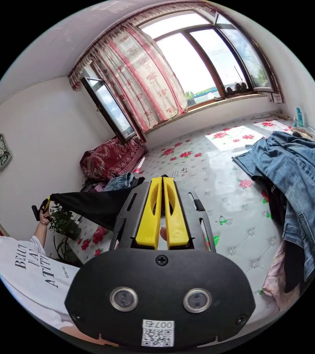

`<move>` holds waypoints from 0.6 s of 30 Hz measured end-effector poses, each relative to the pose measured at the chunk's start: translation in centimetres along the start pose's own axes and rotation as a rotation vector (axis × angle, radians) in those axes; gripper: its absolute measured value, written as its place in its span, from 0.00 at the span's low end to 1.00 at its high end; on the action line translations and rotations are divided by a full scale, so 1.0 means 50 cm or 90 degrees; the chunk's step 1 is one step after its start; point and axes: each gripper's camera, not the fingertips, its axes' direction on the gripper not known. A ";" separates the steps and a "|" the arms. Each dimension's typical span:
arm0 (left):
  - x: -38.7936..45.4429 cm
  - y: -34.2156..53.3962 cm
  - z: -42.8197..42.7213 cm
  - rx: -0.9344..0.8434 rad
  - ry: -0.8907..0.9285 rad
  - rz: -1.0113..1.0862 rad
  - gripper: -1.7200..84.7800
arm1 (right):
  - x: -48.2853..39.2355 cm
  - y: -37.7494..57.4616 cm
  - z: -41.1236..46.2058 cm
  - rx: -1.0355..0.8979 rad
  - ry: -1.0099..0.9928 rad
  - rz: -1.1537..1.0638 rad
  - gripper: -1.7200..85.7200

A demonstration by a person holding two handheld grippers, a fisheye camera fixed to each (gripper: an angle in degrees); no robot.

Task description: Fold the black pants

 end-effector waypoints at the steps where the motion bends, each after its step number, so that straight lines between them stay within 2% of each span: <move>1: -0.003 0.022 -0.004 -0.018 -0.007 -0.004 0.02 | 0.003 0.009 -0.006 -0.008 0.004 -0.001 0.02; 4: -0.039 0.174 -0.003 -0.149 -0.082 -0.073 0.02 | 0.035 0.085 0.012 -0.097 0.037 0.019 0.02; 7: -0.094 0.367 0.026 -0.298 -0.172 -0.200 0.02 | 0.079 0.195 0.094 -0.240 0.098 0.061 0.02; 9: -0.131 0.510 0.052 -0.405 -0.226 -0.309 0.02 | 0.115 0.301 0.187 -0.395 0.177 0.096 0.02; 12: -0.131 0.593 0.069 -0.466 -0.275 -0.360 0.02 | 0.141 0.413 0.257 -0.536 0.274 0.131 0.02; 14: -0.116 0.588 0.068 -0.455 -0.278 -0.352 0.02 | 0.148 0.440 0.254 -0.547 0.305 0.151 0.02; 18: -0.073 0.554 0.076 -0.480 -0.312 -0.290 0.03 | 0.154 0.419 0.199 -0.477 0.294 0.175 0.02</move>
